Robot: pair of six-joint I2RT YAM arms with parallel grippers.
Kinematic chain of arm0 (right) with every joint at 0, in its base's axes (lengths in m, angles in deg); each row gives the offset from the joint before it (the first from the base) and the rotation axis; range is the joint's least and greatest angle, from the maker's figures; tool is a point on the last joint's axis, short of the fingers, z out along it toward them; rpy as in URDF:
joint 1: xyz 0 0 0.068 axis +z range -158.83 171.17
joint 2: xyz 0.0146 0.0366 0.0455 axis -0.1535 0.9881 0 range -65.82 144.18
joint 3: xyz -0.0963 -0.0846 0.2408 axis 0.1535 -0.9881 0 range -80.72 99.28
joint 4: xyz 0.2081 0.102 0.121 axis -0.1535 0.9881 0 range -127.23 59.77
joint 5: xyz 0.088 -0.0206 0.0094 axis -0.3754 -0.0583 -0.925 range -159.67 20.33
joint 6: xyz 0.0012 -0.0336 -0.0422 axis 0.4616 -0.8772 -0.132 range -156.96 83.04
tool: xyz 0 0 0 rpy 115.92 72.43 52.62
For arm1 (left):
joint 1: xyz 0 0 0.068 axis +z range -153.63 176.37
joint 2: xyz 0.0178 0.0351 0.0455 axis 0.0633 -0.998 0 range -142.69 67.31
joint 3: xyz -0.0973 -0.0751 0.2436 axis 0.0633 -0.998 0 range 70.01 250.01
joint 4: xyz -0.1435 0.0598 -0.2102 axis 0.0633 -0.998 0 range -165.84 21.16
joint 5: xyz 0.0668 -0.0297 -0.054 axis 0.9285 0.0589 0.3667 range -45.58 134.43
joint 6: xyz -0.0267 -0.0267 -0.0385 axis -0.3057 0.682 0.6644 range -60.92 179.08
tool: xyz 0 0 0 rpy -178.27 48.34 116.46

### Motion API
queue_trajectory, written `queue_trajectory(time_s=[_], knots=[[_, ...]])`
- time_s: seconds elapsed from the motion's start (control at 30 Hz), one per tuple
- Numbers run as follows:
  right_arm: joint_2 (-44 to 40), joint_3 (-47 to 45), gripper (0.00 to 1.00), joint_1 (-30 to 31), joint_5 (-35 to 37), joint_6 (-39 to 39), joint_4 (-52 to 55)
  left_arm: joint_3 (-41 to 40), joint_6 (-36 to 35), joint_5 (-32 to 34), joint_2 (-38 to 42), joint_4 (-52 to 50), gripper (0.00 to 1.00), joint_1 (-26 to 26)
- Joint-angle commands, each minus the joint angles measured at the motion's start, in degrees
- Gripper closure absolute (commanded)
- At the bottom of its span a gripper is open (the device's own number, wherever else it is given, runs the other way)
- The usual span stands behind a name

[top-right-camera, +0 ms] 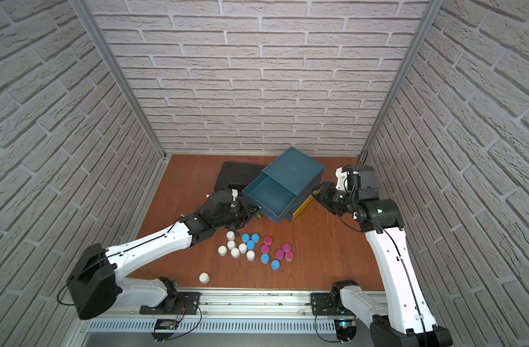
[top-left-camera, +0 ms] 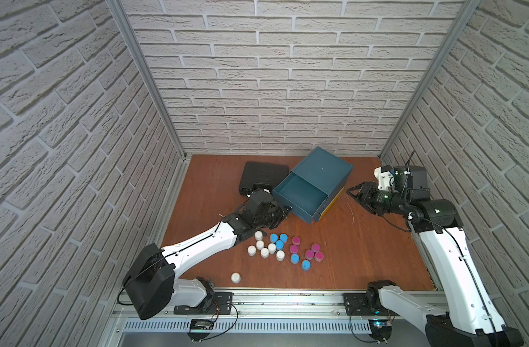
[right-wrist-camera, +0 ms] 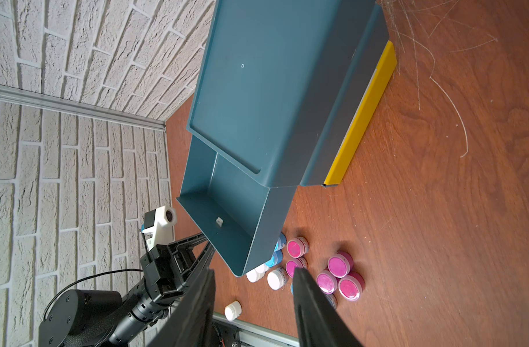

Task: Put the paint cans in the drawer according to color
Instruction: Open the drawer in the storage box.

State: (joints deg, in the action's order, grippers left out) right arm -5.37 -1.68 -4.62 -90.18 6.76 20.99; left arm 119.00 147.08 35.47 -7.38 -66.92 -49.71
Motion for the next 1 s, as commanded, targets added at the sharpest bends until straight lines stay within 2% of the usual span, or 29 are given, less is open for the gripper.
queue_trajectory(time_s=[0.0, 0.37, 0.47, 0.6, 0.7, 0.77, 0.97], knots=[[-1.34, -0.6, 0.53, 1.22, 1.32, -1.62, 0.9, -0.92, -1.71, 0.56, 1.67, -3.0, 1.0, -0.5], [-1.83, -1.08, 0.52, 5.03, 4.2, -2.92, 3.03, -0.04, -3.19, 1.38, 1.38, -4.11, 1.0, -0.16], [-2.09, -1.66, 0.47, 6.3, 5.4, -3.42, 3.72, 1.15, -3.99, 1.48, 0.61, -4.54, 0.98, 0.02], [-2.15, -2.03, 0.39, 8.62, 8.01, -5.33, 6.49, 2.34, -4.96, 1.39, 0.72, -7.04, 0.56, 0.05], [-2.59, -3.84, 0.38, 11.37, 11.13, -7.12, 9.05, 3.7, -6.55, 2.49, 1.75, -11.96, 0.37, 0.03], [-3.53, -6.68, 0.38, 13.94, 12.99, -7.23, 9.53, 4.18, -7.14, 3.46, 2.65, -14.6, 0.31, 0.11], [-7.44, -22.48, 0.38, 24.74, 16.69, -2.49, 3.05, 6.32, -10.9, 7.74, 6.68, -25.82, 0.3, 0.03]])
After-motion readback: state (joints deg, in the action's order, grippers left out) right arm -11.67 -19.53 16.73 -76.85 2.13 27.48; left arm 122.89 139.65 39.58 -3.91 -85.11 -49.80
